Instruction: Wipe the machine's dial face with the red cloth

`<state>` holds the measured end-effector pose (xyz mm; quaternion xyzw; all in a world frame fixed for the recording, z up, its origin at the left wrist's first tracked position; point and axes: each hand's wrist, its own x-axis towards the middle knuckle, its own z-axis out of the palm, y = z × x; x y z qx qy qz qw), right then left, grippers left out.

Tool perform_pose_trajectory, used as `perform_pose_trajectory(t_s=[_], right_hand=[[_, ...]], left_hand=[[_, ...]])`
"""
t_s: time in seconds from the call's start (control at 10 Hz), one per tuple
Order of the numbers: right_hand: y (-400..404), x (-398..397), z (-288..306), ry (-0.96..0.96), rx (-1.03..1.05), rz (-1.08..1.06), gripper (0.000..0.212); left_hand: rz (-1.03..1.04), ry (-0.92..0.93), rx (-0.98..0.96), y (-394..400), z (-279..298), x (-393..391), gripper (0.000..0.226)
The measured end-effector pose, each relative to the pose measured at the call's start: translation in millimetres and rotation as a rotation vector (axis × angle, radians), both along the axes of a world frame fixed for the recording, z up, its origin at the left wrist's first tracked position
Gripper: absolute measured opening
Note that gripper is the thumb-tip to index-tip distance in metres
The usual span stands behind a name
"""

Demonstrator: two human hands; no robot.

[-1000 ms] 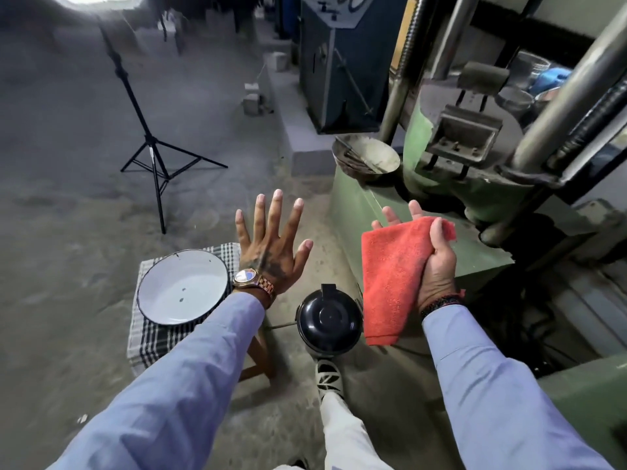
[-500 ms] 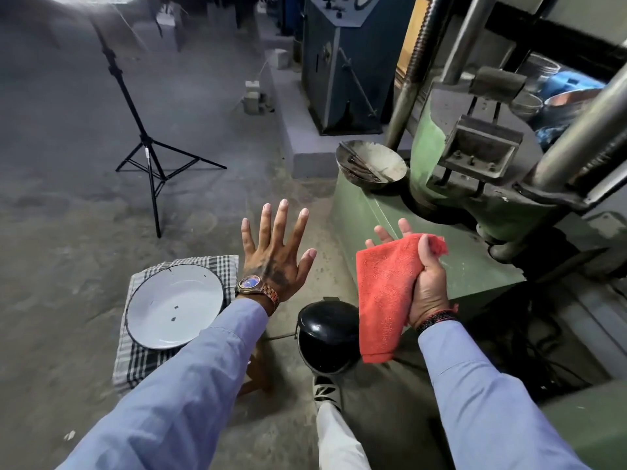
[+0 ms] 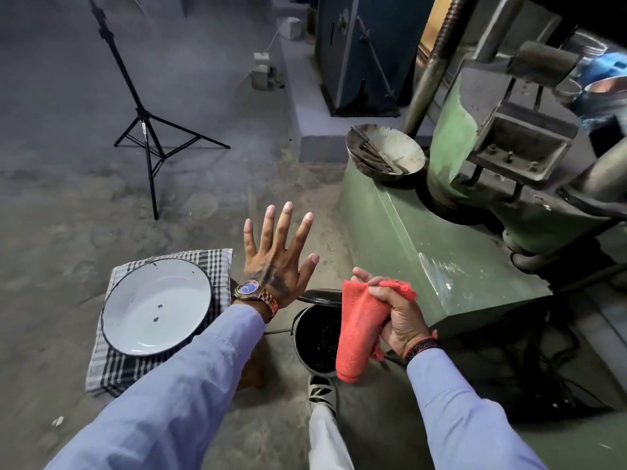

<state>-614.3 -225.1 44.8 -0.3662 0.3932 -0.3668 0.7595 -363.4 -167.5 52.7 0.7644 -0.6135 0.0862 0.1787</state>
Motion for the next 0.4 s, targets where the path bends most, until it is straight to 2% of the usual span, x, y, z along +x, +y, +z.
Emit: perform_pose_trajectory(t_s=[0.2,0.4], right_hand=[[-21,8,-54,0.153,-0.021,0.18,0.016],[-37,8,-81,0.216,-0.103,0.157,0.015]], left_hand=[[0.024,-0.019,0.008,-14,-31,10,0.077],[0.025,-0.056,-0.02,-22,-41,13,0.077]])
